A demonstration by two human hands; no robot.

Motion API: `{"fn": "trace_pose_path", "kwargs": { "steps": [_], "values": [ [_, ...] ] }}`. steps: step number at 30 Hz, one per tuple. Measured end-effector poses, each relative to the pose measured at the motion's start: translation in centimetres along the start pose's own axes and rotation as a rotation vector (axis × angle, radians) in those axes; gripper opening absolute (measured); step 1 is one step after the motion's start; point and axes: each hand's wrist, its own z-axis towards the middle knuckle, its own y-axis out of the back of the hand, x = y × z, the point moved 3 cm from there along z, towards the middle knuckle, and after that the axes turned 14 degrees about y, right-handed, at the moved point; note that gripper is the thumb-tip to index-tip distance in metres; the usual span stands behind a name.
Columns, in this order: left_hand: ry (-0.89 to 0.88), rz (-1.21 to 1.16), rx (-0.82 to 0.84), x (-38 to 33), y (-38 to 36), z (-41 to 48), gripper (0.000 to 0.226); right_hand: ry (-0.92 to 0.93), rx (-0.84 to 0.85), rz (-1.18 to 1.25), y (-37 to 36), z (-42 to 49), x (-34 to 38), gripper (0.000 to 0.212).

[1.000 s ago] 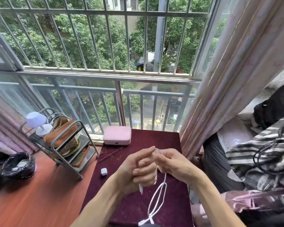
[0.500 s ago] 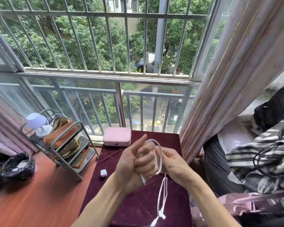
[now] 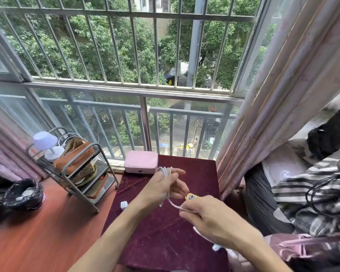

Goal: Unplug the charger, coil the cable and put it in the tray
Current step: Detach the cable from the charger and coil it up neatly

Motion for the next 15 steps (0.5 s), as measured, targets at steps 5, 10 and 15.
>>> {"fn": "trace_pose_path", "kwargs": {
  "steps": [5,10,15],
  "values": [
    [-0.006,0.373,0.131,0.3,-2.5,-0.9,0.042,0.123,0.026,-0.113,3.9,1.1,0.2,0.019],
    [0.061,0.472,0.163,0.2,-2.6,-0.9,0.072,0.186,0.013,-0.194,6.0,2.4,-0.7,0.017],
    [0.250,-0.048,0.415,0.6,-2.9,-1.0,0.087,0.291,-0.103,-0.174,7.3,3.6,-1.4,0.019]
  ]
}}
